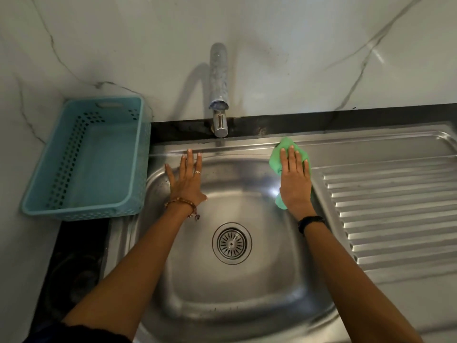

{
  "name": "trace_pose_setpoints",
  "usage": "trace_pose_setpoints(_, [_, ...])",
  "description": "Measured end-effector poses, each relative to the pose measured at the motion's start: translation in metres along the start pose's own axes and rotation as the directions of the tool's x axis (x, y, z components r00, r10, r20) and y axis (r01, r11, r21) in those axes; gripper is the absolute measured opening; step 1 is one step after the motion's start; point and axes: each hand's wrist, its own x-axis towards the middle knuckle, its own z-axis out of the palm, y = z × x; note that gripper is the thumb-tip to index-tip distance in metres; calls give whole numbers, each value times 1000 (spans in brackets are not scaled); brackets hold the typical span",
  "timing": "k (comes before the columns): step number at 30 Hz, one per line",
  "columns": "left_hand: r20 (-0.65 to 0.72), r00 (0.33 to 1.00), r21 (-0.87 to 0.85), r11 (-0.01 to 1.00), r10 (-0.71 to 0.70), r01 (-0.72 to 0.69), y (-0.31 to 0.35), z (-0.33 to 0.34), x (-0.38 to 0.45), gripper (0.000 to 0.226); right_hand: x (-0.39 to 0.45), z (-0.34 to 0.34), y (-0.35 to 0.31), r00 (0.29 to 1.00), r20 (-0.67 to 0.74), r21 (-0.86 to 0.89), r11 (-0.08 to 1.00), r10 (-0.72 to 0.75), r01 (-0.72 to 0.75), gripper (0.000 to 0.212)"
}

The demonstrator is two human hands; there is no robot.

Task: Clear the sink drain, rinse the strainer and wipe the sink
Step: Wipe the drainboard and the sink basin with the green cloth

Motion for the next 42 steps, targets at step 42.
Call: trace_pose_setpoints(42, [487, 855, -232, 970, 179, -70, 8, 52, -202, 97, -48, -7, 44, 698, 583, -554, 426, -416, 715, 63])
